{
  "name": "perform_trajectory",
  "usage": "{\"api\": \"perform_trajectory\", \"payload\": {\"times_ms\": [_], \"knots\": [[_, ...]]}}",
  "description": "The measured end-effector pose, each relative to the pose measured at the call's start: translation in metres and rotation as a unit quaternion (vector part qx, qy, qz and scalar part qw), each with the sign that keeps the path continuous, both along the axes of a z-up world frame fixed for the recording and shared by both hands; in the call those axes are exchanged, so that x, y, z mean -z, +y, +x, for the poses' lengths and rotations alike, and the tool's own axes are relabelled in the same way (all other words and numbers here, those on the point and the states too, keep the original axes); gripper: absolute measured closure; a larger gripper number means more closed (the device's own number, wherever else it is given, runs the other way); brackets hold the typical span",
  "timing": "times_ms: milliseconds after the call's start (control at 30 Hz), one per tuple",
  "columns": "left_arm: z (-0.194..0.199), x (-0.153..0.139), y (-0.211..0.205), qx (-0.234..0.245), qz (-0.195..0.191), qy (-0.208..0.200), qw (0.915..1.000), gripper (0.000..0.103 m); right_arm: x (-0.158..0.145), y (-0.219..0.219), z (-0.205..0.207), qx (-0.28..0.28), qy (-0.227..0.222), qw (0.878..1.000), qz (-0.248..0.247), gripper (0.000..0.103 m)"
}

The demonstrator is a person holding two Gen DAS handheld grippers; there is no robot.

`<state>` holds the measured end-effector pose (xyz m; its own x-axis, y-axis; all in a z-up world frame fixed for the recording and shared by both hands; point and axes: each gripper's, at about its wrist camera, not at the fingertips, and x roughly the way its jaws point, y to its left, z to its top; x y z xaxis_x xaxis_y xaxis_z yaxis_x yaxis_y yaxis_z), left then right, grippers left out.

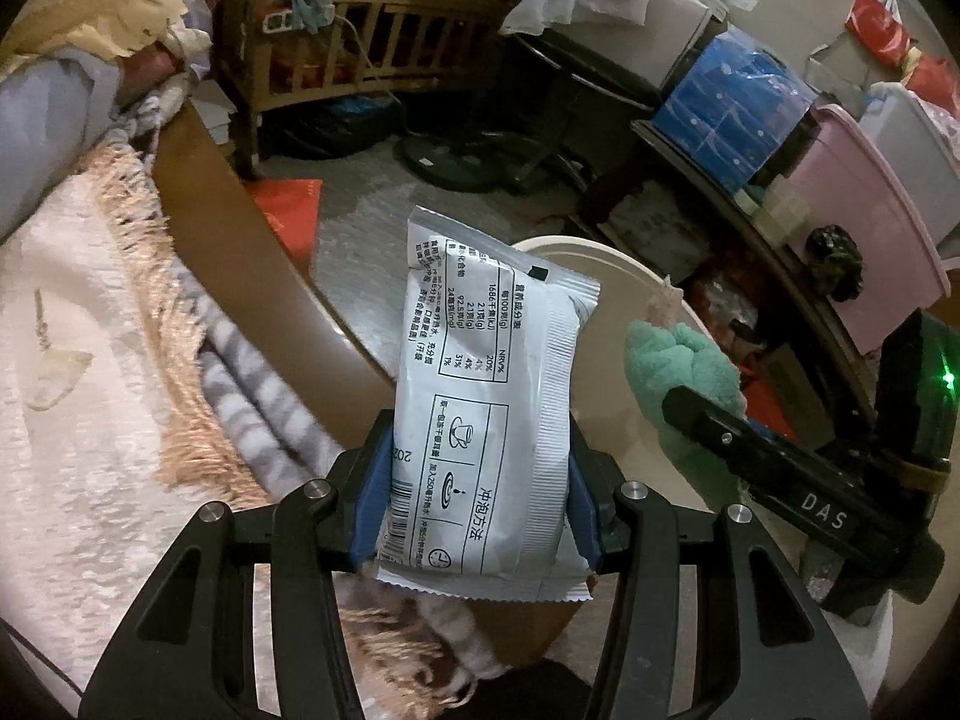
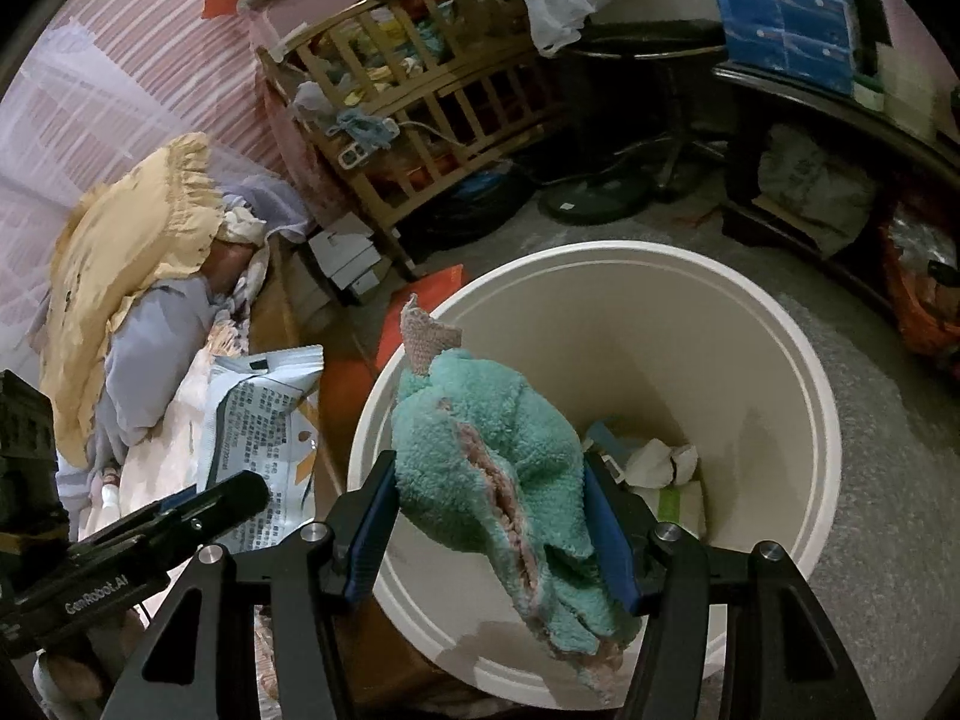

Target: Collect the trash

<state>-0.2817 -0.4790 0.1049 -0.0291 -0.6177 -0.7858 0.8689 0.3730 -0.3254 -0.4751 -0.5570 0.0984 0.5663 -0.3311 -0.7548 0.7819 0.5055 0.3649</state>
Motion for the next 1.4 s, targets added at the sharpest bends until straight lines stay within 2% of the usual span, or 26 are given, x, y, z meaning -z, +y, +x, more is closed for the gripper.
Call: {"api": "perform_trajectory", "payload": {"times_ms": [433, 600, 667, 733, 867, 933, 1100, 1300, 1400], "knots": [[-0.014, 0.007, -0.021, 0.016, -0.004, 0.012, 0.9998, 0.054, 0.004, -0.018, -0.019, 0.034, 0.001, 0.999, 0.003, 0.046], [-0.014, 0.006, -0.020, 0.023, -0.022, 0.014, 0.9994, 0.050, 0.009, -0.023, -0.022, 0.049, -0.006, 0.999, 0.021, 0.040], [-0.015, 0.004, -0.019, 0.021, -0.025, 0.008, 0.9994, 0.041, 0.010, -0.024, -0.023, 0.049, -0.009, 0.998, 0.025, 0.038], [-0.014, 0.002, -0.016, 0.004, -0.031, -0.006, 0.9995, 0.037, 0.009, -0.023, -0.024, 0.048, -0.010, 0.999, 0.023, 0.035], [-0.009, -0.002, -0.006, -0.015, -0.025, -0.022, 0.9993, 0.037, 0.006, -0.016, -0.023, 0.039, -0.012, 0.999, 0.018, 0.033], [-0.010, -0.007, 0.002, -0.022, -0.025, -0.037, 0.9987, 0.037, 0.004, -0.010, -0.023, 0.035, -0.011, 0.999, 0.009, 0.033], [-0.016, -0.029, 0.031, -0.043, -0.037, -0.119, 0.9913, 0.037, -0.014, 0.013, -0.021, 0.035, -0.001, 0.998, -0.049, 0.033], [-0.021, -0.056, 0.073, -0.064, -0.093, -0.148, 0.9826, 0.037, -0.046, 0.042, -0.012, 0.034, 0.013, 0.992, -0.122, 0.033], [-0.023, -0.066, 0.087, -0.075, -0.105, -0.168, 0.9773, 0.037, -0.060, 0.057, -0.005, 0.030, 0.021, 0.987, -0.155, 0.033]]}}
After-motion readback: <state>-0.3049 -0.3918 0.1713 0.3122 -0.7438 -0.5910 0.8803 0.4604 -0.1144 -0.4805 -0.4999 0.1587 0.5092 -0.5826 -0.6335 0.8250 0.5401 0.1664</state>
